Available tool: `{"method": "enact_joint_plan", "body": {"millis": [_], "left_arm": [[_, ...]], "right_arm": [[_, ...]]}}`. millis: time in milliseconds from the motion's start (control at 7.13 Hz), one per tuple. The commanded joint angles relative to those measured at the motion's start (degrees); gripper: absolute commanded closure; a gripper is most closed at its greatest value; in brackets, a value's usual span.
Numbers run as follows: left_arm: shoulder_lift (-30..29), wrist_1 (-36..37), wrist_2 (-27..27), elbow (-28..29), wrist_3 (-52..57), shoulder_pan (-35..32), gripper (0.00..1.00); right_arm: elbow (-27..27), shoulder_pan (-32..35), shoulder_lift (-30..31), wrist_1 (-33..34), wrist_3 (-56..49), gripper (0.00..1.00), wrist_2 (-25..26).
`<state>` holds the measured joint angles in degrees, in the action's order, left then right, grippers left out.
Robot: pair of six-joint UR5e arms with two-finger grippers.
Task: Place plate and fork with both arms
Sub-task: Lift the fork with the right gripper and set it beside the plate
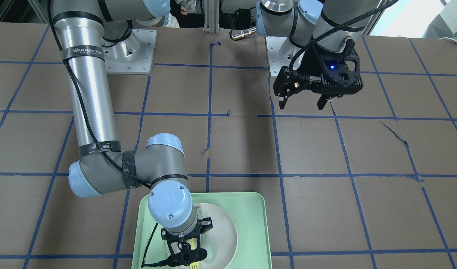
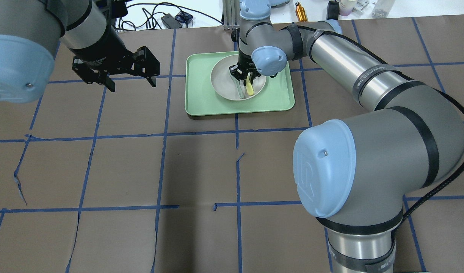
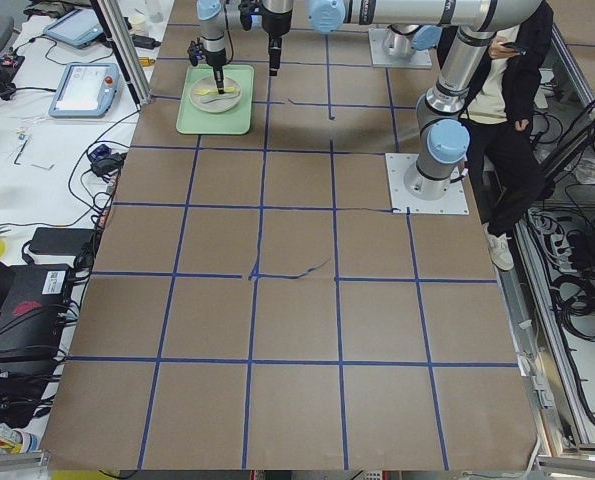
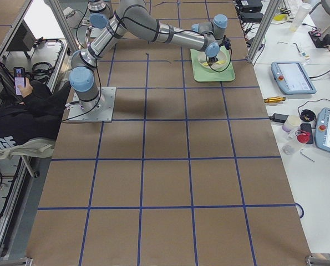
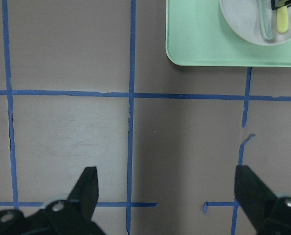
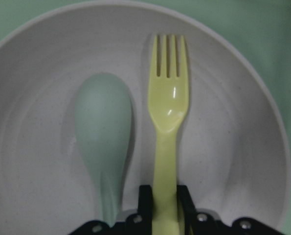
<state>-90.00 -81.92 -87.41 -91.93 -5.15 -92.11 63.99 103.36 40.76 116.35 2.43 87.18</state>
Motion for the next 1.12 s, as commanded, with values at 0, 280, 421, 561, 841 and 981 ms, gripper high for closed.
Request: {"method": "enact_joint_plan", "body": {"millis": [0,280,421,561,841,981], "left_arm": [[-0.09,0.0,0.05,0.0,-0.03,0.0,0.0],[0.0,0.0,-0.04,0.09,0.4,0.0,0.0],[-0.09,0.0,-0.04,0.09,0.41,0.09,0.0],[-0.09,0.0,-0.04,0.0,0.32,0.0,0.0],[0.0,0.0,-0.04,0.0,0.23,0.0,0.0],[0.0,0.0,-0.04,0.0,0.23,0.0,0.0]], "right_arm": [[-0.18,-0.35,2.72,-0.07,1.52,0.97,-0.08],[1.39,-6.81,7.2,-0.77,1.26,0.97,-0.42],[4.53,-9.82,7.31,-0.77,0.04,0.97,-1.21],[7.61,-10.45,6.88,0.79,-0.75,0.97,-2.27],[8.52,-10.37,6.0,2.39,-0.75,0.97,-2.54],[8.87,-10.37,5.73,2.39,-0.76,0.97,-2.63]]}}
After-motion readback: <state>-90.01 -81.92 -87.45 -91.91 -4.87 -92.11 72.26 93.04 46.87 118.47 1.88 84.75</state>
